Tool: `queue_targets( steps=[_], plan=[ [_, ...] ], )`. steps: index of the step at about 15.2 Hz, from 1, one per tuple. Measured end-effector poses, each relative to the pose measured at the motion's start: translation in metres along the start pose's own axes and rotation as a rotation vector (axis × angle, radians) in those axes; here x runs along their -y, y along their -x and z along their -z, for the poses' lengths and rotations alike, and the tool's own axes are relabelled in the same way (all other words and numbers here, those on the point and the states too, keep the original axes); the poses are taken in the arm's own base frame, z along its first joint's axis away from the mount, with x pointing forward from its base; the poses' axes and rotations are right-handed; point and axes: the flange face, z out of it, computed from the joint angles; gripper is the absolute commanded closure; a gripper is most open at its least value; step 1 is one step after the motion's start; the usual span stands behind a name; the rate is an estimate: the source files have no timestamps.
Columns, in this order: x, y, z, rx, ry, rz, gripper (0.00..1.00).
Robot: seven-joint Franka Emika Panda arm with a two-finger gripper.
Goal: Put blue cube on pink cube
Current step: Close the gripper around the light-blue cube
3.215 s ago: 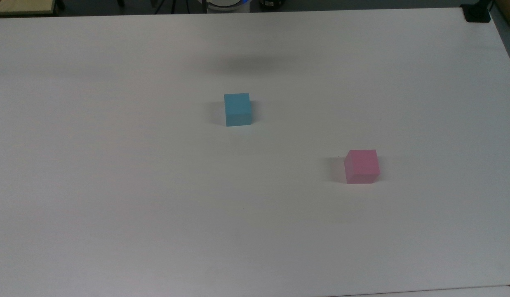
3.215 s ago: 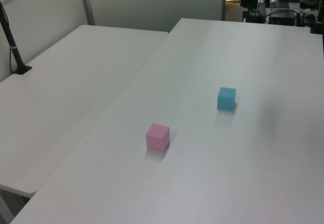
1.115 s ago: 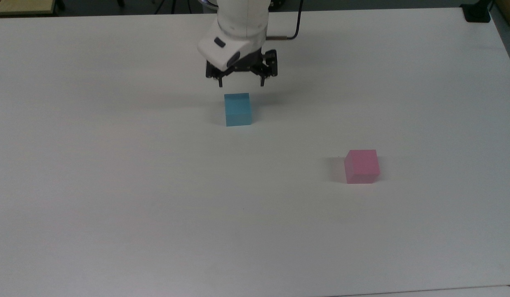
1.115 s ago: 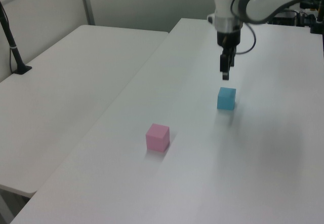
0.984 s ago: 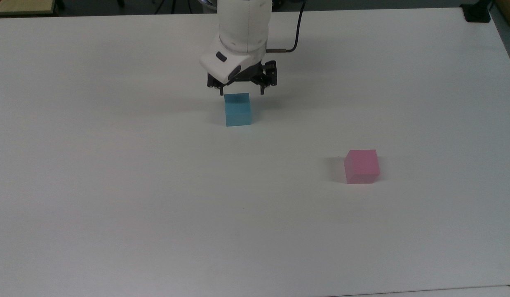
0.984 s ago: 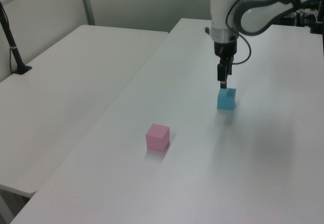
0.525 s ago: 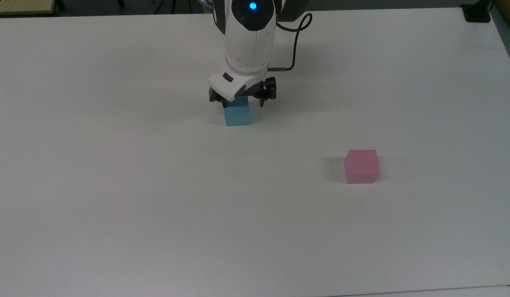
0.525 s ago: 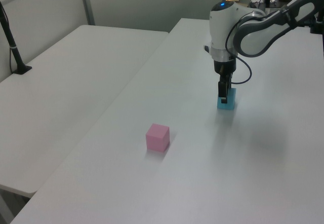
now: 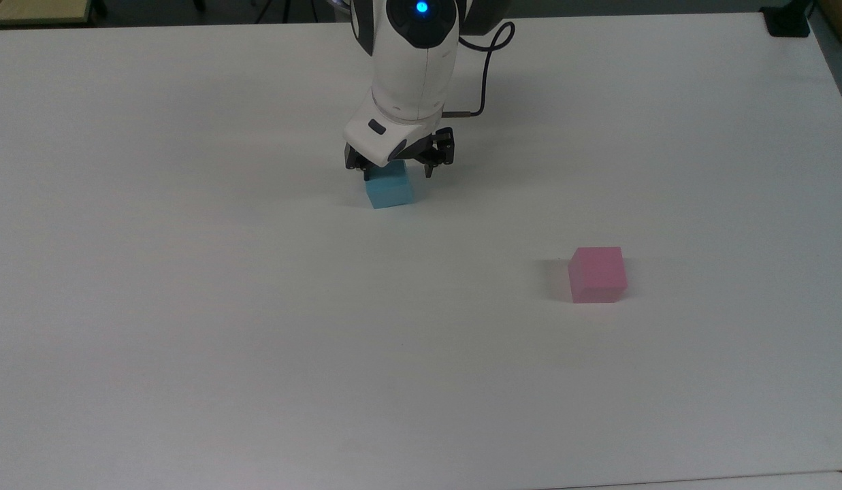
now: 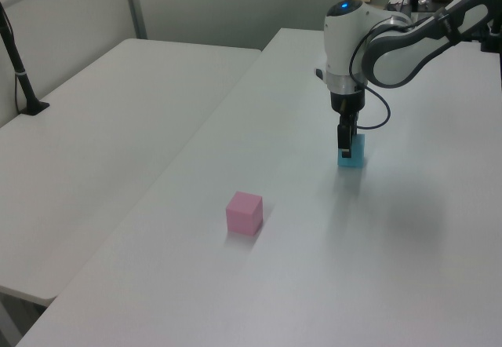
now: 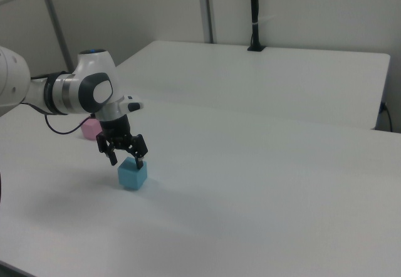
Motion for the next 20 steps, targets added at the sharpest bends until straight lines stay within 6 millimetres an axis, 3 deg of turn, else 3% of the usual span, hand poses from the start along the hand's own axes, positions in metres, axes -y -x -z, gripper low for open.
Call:
queue_targets(
  steps=[9, 14, 16, 18, 19, 20],
  plan=[
    [0.0, 0.0, 0.004, -0.004, 0.0, -0.007, 0.0],
    [0.0, 0.005, -0.008, 0.022, 0.001, 0.037, 0.0],
    [-0.001, 0.005, -0.011, 0.028, 0.001, 0.048, 0.1],
    [0.0, 0.005, -0.016, 0.037, 0.001, 0.051, 0.28],
    [0.0, 0.006, -0.018, 0.041, 0.001, 0.052, 0.49],
    [0.0, 0.007, -0.02, 0.044, 0.001, 0.053, 0.63]
  ],
)
